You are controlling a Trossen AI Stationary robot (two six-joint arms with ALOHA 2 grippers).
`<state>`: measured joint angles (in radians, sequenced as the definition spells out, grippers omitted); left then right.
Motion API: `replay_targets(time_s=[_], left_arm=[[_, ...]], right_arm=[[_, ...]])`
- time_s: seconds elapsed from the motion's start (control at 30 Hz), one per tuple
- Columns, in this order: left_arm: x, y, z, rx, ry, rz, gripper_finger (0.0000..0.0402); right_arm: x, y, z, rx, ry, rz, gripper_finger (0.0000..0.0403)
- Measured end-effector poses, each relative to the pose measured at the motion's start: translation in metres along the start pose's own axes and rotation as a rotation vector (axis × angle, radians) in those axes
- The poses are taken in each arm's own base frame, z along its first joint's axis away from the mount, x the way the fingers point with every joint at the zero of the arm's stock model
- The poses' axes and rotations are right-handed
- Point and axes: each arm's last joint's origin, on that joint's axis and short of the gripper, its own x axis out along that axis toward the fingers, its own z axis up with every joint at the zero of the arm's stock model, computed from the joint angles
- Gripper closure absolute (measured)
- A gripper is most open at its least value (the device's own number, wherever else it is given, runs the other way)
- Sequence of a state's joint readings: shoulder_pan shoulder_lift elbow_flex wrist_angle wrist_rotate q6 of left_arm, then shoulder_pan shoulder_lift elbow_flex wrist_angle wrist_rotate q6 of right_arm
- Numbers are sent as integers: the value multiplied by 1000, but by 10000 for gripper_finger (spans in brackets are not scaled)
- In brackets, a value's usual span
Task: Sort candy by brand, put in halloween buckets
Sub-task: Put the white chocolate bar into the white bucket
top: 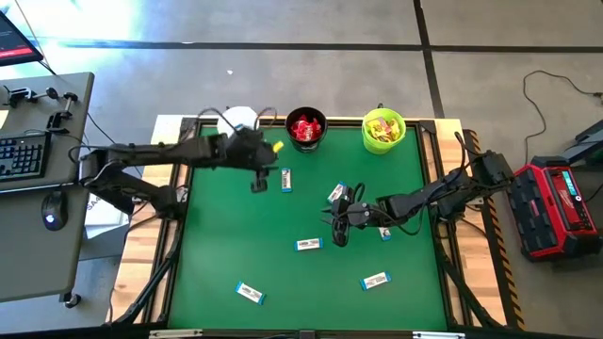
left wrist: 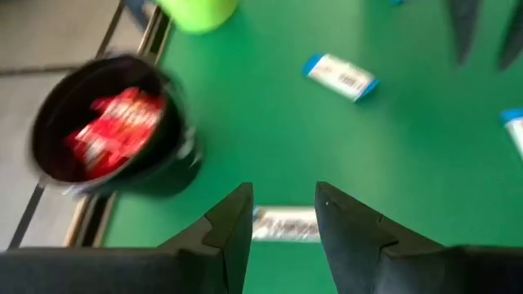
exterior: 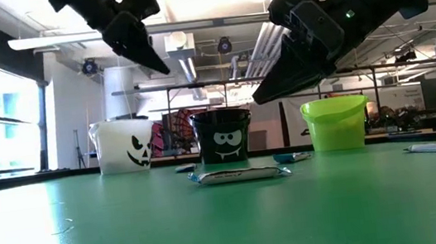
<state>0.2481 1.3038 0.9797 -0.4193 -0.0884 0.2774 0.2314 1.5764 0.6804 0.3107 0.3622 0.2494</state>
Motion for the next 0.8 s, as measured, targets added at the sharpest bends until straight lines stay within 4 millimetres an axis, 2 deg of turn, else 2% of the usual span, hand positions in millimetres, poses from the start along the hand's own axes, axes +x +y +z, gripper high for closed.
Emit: replay_targets(time_s=[0.23, 0.53, 0.8], left_arm=[[12, -37, -7, 26, -103, -59, 275], [22, -69, -21, 23, -32, -4, 275], [55, -107, -26, 51, 12, 32, 275]], right_arm=[[0, 0, 0, -6, 0, 0, 288], [0, 0, 0, -6, -1, 0, 288], [0, 0, 0, -9, 5, -5, 288]])
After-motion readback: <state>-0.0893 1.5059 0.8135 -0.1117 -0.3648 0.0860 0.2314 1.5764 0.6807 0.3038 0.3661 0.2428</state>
